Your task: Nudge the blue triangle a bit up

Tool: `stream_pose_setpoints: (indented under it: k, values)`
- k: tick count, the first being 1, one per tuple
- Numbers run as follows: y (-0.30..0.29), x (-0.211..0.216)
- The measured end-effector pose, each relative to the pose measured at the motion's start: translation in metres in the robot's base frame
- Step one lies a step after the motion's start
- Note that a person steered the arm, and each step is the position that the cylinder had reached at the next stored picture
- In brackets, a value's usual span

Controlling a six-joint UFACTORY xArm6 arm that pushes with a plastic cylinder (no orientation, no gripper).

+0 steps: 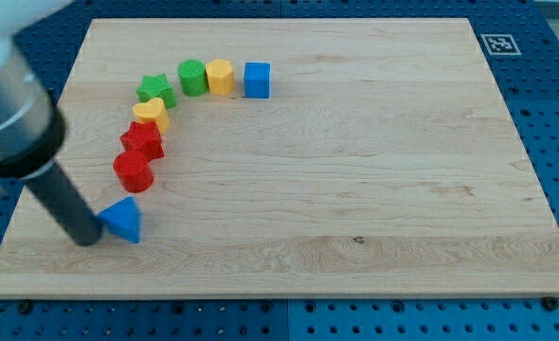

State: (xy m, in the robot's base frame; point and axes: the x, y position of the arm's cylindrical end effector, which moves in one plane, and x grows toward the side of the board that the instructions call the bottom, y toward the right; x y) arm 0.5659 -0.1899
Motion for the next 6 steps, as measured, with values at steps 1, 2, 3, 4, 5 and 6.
stream_pose_setpoints:
  k: [1,2,3,4,5,6]
  values:
    - [0.053,0.0]
    - [0.091,0.0]
    - [0.099,0.001]
    - [0.098,0.032]
    - [0.073,0.016]
    - [0.044,-0.014]
